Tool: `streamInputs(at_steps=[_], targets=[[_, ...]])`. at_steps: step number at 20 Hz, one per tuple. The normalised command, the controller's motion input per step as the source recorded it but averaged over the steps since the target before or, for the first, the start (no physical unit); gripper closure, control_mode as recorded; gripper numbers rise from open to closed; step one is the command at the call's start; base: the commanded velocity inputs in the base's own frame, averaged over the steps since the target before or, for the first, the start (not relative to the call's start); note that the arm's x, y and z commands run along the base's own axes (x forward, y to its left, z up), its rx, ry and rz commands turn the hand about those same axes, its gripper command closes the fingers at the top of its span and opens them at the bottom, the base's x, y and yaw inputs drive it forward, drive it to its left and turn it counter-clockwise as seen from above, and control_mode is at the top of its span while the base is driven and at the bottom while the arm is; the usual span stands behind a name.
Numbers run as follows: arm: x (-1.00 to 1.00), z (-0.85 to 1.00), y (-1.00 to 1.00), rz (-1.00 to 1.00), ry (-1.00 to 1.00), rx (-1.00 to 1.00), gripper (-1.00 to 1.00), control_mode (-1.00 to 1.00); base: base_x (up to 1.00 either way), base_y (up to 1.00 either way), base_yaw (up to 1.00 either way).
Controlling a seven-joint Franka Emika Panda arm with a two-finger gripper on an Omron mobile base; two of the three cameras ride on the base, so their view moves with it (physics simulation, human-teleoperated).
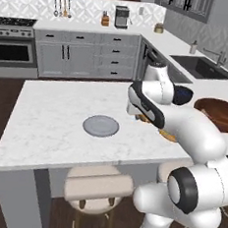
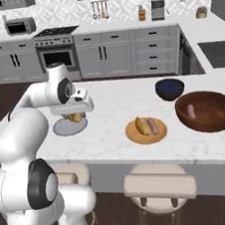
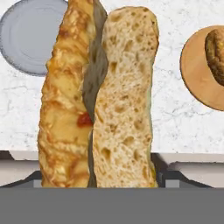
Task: Place one bun and one sausage from the bowl on each plate.
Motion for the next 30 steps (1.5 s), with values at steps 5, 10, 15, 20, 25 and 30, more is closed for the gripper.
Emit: streamInputs(at_steps=[5, 10, 15, 20, 25, 30], targets=[[0.00, 0.00, 0.00, 0.00, 0.00, 0.00, 1.00, 1.00, 0.19, 0.93, -0.01], [0.00, 0.00, 0.00, 0.00, 0.00, 0.00, 1.00, 1.00, 0.59, 0.28, 0.00], [0.31, 0.00, -0.01, 0.00, -0.01, 0.00, 1.00, -1.00, 0.24, 0.00, 0.00], [0.83, -0.42, -0.21, 0.06, -0.13, 0.01, 1.00, -1.00, 0.00, 0.00, 0.00], [0.89, -0.81, -0.23, 0.06, -0.13, 0.00, 1.00, -1.00, 0.00, 0.00, 0.00], [0.08, -0.69, 0.00, 0.00, 0.01, 0.00, 1.00, -1.00, 0.00, 0.00, 0.00]])
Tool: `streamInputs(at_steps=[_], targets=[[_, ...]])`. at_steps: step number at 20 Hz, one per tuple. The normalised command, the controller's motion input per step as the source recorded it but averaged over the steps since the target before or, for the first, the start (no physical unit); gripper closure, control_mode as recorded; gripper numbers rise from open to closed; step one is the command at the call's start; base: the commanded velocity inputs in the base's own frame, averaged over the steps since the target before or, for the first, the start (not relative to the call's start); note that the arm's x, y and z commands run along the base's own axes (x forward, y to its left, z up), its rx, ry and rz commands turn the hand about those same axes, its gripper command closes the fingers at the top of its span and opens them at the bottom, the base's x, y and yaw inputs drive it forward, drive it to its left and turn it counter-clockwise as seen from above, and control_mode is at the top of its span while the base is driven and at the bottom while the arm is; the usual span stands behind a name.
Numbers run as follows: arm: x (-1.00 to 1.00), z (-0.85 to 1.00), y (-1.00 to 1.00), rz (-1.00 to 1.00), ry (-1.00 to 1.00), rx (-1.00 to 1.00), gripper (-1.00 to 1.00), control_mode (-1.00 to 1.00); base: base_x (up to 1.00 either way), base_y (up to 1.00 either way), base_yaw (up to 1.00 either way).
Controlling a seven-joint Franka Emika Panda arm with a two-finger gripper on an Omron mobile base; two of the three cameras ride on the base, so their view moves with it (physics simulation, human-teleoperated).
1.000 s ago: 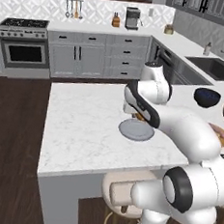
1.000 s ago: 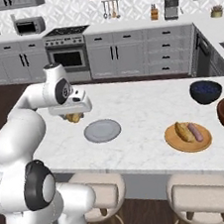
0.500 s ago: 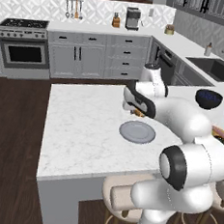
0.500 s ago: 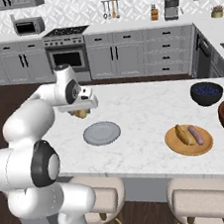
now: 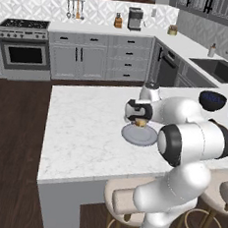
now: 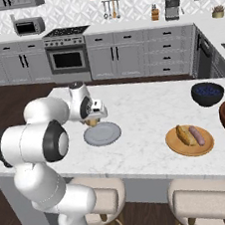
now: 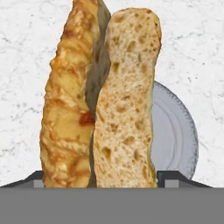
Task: Place one bun and one sausage from the bowl on each plate.
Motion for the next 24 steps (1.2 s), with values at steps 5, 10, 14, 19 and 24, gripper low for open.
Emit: streamInputs(at_steps=[5, 10, 14, 19, 24], targets=[[-0.37, -0.29, 0.00, 0.00, 0.06, 0.00, 1.00, -1.00, 0.00, 0.00, 0.00], [-0.15, -0.35, 0.00, 0.00, 0.03, 0.00, 1.00, -1.00, 0.00, 0.00, 0.00], [0.00, -0.31, 0.00, 0.00, 0.06, 0.00, 1.00, -1.00, 0.00, 0.00, 0.00], [0.08, -0.07, 0.00, 0.00, 0.00, 0.00, -1.00, -1.00, 0.00, 0.00, 0.00], [0.10, 0.00, 0.00, 0.00, 0.00, 0.00, -1.00, -1.00, 0.00, 0.00, 0.00]])
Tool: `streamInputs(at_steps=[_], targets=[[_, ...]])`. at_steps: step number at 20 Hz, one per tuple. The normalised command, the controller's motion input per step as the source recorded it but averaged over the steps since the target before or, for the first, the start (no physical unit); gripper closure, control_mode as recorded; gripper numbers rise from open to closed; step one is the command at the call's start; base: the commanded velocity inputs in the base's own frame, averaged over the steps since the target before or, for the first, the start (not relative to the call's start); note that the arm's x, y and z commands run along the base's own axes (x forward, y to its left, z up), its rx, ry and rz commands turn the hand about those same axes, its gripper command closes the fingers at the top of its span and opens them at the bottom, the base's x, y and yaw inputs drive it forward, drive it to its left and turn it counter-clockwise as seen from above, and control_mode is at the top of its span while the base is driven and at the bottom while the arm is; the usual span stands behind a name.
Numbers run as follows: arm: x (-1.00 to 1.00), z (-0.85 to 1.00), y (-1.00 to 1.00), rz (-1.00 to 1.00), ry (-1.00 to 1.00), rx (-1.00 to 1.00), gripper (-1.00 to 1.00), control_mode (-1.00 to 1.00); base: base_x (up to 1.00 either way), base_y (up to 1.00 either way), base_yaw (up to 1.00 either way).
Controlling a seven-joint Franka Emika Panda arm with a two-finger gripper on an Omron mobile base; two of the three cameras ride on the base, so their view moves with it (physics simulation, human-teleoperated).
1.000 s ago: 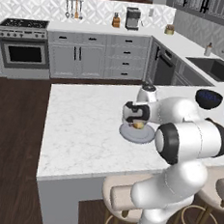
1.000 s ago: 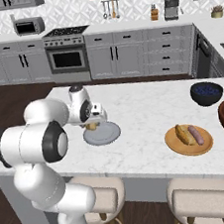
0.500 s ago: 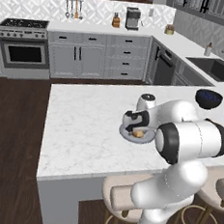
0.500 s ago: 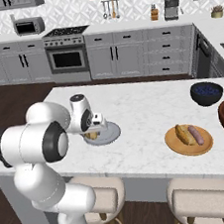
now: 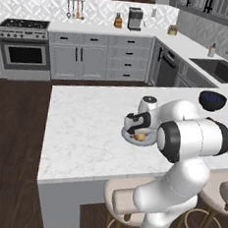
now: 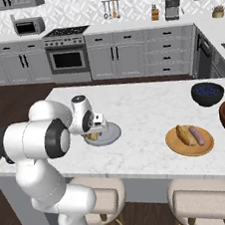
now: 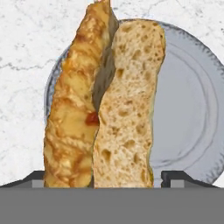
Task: Place one bun and one sausage from the bowl on each plate.
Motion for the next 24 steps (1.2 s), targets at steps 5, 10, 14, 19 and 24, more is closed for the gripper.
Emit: streamInputs(at_steps=[5, 10, 14, 19, 24], targets=[[0.00, 0.00, 0.00, 0.00, 0.00, 0.00, -1.00, -1.00, 0.00, 0.00, 0.00], [-0.05, 0.32, 0.06, 0.00, 0.00, -0.01, -1.00, -1.00, 0.00, 0.00, 0.00], [-0.21, 0.98, 0.30, 0.00, 0.00, -0.12, -1.00, -1.00, 0.00, 0.00, 0.00], [-0.26, 0.92, 0.29, 0.01, 0.00, -0.14, -1.00, -1.00, 0.00, 0.00, 0.00], [-0.84, 0.78, -0.26, 0.00, 0.01, 0.01, -1.00, -1.00, 0.00, 0.00, 0.00]])
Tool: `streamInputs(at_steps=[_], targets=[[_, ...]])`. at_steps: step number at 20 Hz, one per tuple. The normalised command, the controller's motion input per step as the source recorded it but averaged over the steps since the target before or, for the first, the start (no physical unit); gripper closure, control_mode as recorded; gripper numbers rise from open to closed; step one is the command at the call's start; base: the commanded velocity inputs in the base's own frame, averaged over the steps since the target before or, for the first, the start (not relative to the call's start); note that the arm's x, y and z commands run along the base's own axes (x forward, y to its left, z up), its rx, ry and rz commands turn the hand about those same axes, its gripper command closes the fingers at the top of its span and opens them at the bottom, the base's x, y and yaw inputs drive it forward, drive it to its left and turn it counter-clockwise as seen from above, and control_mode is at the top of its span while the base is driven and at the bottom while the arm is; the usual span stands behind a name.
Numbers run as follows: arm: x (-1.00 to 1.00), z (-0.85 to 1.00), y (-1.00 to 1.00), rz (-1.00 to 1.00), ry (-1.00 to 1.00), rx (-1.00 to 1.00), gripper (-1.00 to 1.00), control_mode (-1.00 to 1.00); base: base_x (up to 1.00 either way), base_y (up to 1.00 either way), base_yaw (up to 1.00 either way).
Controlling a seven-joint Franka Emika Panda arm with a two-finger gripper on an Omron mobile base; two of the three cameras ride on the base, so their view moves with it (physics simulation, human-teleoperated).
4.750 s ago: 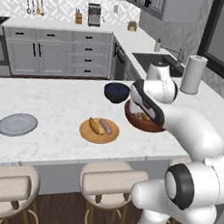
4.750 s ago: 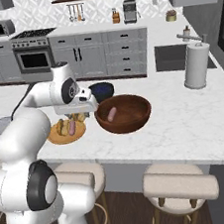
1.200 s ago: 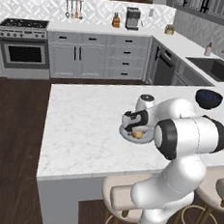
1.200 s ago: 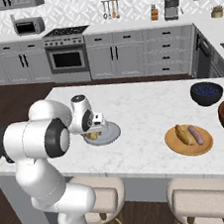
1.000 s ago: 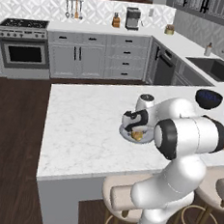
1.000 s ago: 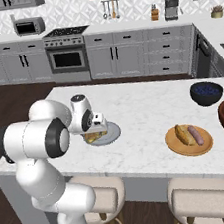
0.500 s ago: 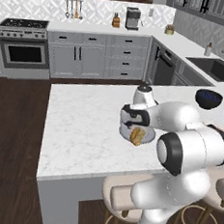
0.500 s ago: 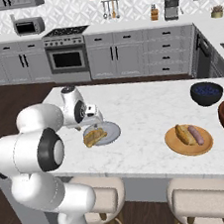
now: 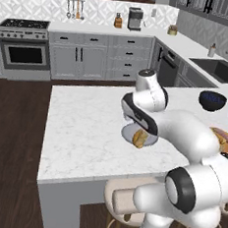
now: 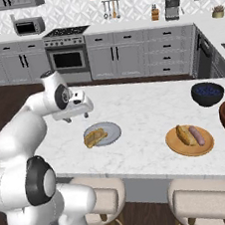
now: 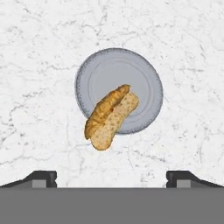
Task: Place one bun and one sausage from the bowl on each plate.
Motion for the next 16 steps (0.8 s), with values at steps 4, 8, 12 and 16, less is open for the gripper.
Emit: streamInputs(at_steps=[4, 8, 12, 16], targets=[[-1.00, 0.62, -0.09, 0.00, 0.03, 0.04, -1.00, -1.00, 0.00, 0.00, 0.00], [-1.00, 0.02, 0.18, -0.02, 0.00, 0.01, -1.00, -1.00, 0.00, 0.00, 0.00], [-0.72, -0.52, -0.14, 0.00, 0.00, 0.09, -1.00, -1.00, 0.00, 0.00, 0.00], [-0.04, -0.14, 0.00, 0.00, 0.00, 0.00, -1.00, -1.00, 0.00, 0.00, 0.00]])
